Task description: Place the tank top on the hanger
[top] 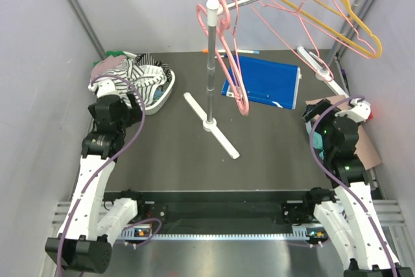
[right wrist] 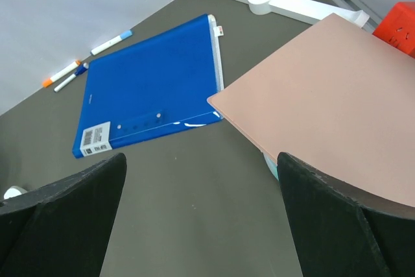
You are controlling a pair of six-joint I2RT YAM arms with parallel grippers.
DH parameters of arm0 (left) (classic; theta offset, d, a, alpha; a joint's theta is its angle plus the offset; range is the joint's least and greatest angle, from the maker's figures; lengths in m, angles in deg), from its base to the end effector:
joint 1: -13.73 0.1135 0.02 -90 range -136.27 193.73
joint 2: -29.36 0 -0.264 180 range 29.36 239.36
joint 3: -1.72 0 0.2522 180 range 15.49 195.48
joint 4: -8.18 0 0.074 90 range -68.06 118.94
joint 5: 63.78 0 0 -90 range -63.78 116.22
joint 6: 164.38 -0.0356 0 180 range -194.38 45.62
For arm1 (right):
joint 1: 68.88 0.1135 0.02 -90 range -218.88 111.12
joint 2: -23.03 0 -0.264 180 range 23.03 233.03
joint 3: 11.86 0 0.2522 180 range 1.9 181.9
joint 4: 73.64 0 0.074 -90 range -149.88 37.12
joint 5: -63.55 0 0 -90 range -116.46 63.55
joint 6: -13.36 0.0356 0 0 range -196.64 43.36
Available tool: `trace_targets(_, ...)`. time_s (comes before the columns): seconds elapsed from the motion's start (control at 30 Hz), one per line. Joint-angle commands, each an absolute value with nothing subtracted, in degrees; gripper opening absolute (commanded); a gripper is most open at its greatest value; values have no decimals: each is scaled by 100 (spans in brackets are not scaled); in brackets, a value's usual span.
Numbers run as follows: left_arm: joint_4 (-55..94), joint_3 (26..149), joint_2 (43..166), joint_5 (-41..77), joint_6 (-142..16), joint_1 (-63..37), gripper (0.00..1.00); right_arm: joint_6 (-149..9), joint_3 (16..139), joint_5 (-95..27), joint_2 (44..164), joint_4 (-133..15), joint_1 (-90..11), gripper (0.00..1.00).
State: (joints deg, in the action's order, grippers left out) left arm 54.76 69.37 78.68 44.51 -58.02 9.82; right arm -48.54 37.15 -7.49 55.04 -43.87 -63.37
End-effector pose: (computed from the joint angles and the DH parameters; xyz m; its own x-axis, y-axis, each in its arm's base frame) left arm 0.1826 -0.0013 0.3420 -0.3936 -0.2412 -0.8871 -0.3355 0.9361 -0.1056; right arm 0.1428 0.0022 0.3034 -0.0883 0.4390 -0.8941 0.3018 0.8672 0.3960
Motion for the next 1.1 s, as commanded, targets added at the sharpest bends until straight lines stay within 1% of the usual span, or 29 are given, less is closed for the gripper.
trace_targets(0.0,5430,7182,7937,4670,-5891,986,99,-4913,3847,-844,5686,-4792,-6308,100)
trace_targets(0.13,5035,7121,7971,4145,-6364,977,99,-4904,3829,-826,5713,-4889,-6308,100)
trace_targets(0.23,4727,7260,8278,3976,-6524,986,99,-4904,3838,-826,5748,-4898,-6308,100)
trace_targets(0.4,4418,7989,9543,4098,-6568,1021,99,-4886,3855,-791,5722,-4731,-6308,100)
trace_targets(0.57,4374,9422,11088,3959,-6295,1241,99,-4842,3777,-721,5476,-4555,-6308,100)
trace_targets(0.63,4251,9895,11468,3608,-6313,1250,97,-4781,3724,-660,5397,-4511,-6308,100)
trace_targets(0.67,4259,10055,11844,3502,-6304,1250,94,-4772,3689,-659,5336,-4494,-6300,100)
trace_targets(0.73,4382,10510,12224,3483,-6217,1258,92,-4737,3671,-659,5326,-4467,-6317,100)
trace_targets(0.83,4514,10942,12988,3737,-6172,1302,88,-4719,3715,-685,5344,-4397,-6308,100)
trace_targets(0.87,4532,11031,13103,3817,-6172,1311,86,-4719,3724,-694,5361,-4379,-6308,100)
trace_targets(0.9,4541,11119,13218,3913,-6172,1328,83,-4737,3732,-703,5370,-4353,-6308,100)
trace_targets(1.0,4558,11400,13570,4265,-6190,1329,78,-4763,3776,-721,5396,-4292,-6308,100)
trace_targets(1.07,4698,11629,13798,4580,-6199,1522,76,-4789,3794,-729,5414,-4265,-6308,100)
